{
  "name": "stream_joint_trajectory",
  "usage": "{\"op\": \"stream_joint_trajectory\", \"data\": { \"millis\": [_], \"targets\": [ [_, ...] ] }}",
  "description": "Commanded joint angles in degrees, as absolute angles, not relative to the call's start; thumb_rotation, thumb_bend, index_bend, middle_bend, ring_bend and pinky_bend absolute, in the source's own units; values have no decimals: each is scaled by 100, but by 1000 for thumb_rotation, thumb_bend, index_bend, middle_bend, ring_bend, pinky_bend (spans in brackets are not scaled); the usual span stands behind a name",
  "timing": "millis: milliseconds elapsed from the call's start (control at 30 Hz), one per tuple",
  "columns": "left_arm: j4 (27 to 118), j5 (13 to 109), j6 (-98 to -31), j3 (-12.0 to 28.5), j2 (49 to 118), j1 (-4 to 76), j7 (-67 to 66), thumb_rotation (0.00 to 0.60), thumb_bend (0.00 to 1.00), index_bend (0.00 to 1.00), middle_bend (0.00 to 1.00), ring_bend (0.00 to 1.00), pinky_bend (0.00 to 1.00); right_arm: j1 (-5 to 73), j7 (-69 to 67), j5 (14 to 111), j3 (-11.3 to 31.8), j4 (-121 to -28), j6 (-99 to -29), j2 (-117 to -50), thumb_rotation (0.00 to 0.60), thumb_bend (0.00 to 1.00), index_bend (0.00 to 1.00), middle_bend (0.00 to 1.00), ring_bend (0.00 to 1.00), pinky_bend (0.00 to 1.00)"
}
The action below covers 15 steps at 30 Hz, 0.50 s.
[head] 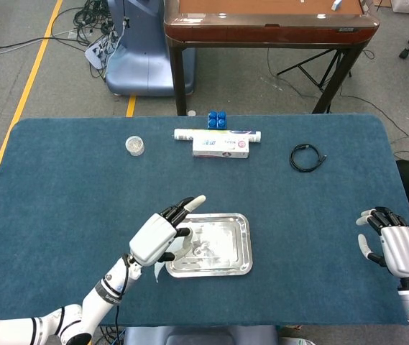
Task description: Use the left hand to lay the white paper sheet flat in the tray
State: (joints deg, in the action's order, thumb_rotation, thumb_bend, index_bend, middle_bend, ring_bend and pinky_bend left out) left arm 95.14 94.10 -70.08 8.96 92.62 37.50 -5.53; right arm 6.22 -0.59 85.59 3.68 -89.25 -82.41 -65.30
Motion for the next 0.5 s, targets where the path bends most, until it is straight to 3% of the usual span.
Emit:
{"op": "stream_joint_trajectory", "data": {
  "millis": [33, 500],
  "targets": [
    [9547, 9369, -7002, 942, 9263, 3788, -558, 600, 738, 686, 33, 0, 239, 627, -54, 8551, 367, -8922, -8226, -6533, 600, 451, 414, 334, 193, 289],
    [9646, 9208, -6904, 1175, 9336, 4050, -602, 600, 738, 688, 33, 0, 239, 640, -32, 8548, 358, -8925, -8201, -6542, 600, 452, 414, 334, 193, 289]
  ]
}}
